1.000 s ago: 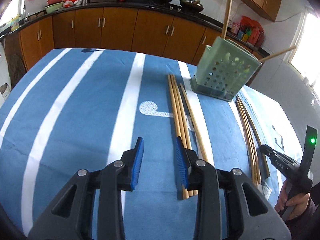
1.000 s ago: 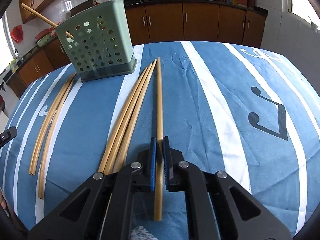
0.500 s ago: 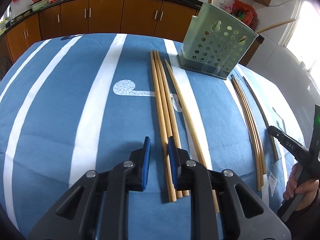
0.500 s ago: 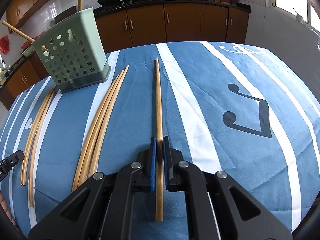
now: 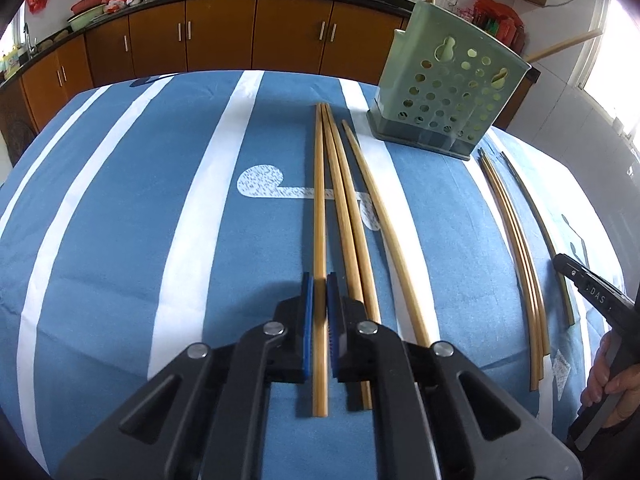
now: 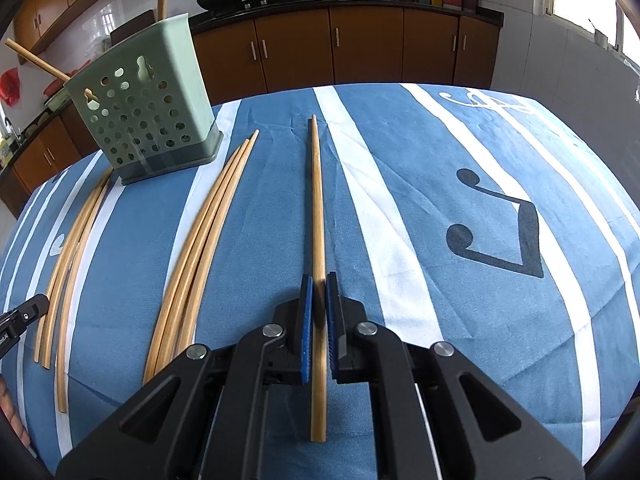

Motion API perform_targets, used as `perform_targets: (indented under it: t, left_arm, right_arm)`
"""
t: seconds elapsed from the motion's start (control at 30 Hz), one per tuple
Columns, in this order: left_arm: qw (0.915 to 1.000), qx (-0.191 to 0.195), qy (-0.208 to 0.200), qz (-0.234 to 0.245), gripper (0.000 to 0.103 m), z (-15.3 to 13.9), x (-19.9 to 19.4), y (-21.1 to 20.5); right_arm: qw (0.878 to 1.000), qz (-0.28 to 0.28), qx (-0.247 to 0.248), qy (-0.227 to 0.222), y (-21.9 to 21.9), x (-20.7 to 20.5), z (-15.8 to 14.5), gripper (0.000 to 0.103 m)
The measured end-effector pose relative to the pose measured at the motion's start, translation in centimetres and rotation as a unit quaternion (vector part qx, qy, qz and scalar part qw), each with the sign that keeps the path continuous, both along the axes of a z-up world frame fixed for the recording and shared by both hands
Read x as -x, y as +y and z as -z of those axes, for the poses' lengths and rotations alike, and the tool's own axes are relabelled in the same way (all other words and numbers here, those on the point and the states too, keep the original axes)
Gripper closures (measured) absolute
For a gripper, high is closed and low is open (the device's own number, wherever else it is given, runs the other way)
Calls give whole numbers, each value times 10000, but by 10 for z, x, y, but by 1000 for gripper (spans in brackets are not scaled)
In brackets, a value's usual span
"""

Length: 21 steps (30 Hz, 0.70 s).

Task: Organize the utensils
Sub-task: 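Move both tools back to the table and close each on another chopstick, then lift the held chopsticks with both tools toward the green holder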

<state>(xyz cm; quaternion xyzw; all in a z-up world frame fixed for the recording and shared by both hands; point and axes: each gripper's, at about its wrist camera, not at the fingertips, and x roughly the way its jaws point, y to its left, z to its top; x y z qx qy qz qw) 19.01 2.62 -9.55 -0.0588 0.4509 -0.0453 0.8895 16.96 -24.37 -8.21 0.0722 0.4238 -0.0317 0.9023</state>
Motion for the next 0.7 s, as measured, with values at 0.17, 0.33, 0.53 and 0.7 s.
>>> perform_targets:
  t: [0.17,0.33,0.53,0.7]
  left_arm:
    - [9999,-31,-25,-130,95,0,-6,3]
    - [9985,45,-8,-544,95,-2,-14,29]
    - [9980,276,-54,-573,94,-1,-17,49]
    - [9987,82,-163,-477,94,0,-15,44]
  right_arm:
    - [9999,-127,-23,-7,5,-1,0,95]
    - [9998,-209,9,-42,7,-4,1,95]
    - [9999,-133,-22,-54,2,-9,1,96]
    - [9999,-137,-36,-61,2,-9,1,95]
